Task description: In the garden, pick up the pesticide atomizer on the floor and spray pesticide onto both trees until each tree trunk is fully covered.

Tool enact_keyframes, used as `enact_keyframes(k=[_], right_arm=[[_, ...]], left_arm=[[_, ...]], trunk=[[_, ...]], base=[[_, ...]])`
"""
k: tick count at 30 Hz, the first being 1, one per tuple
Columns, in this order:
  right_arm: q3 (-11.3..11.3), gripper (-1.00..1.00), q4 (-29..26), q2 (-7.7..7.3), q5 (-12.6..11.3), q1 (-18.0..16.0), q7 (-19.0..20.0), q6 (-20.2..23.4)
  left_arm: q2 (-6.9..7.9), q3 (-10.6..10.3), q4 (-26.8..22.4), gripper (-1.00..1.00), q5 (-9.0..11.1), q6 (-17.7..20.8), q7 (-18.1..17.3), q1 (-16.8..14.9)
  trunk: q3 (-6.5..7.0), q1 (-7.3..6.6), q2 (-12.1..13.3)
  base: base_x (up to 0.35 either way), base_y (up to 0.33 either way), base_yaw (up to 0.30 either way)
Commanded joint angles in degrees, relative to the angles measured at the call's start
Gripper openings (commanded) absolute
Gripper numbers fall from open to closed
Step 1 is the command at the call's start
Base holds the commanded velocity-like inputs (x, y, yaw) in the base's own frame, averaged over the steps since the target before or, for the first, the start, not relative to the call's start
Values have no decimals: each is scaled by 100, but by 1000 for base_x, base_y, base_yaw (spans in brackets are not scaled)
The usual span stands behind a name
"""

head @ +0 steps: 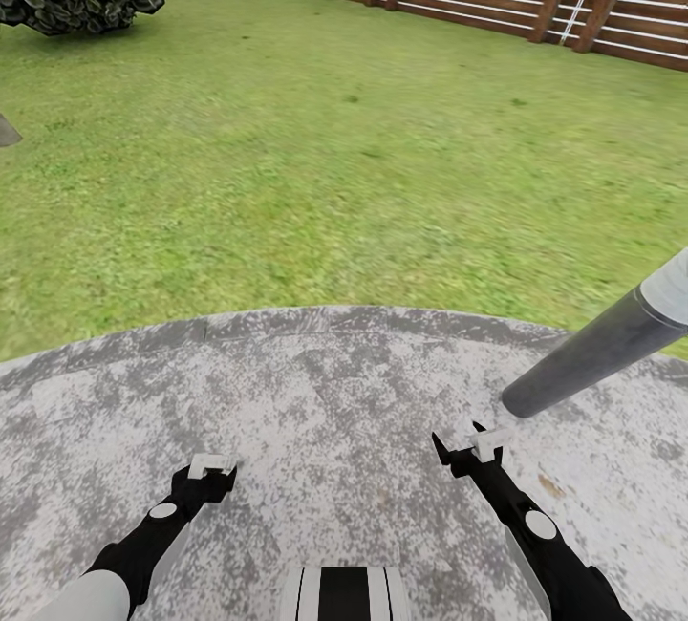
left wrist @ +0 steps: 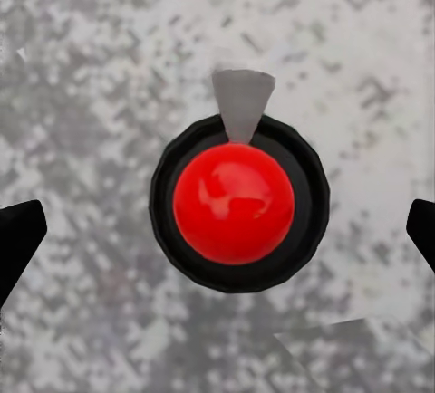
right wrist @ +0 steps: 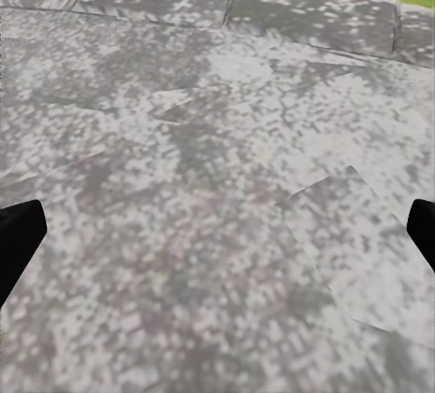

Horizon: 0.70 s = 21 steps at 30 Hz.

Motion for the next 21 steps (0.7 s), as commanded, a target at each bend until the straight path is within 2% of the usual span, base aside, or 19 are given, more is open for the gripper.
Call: enact_keyframes(k=[1,21], right_arm=[[0,100,0,-1,1,-2,15,-17],[0,100,3,1,1,-2,14,-17]], left_arm=[[6,-36,8,100,28,-20,2,-3],[6,-45,16,100,19,-11,1,-2]], trunk=[[5,-1,-1],[57,-1,-1]], base=[[0,0,0],[0,0,-14]])
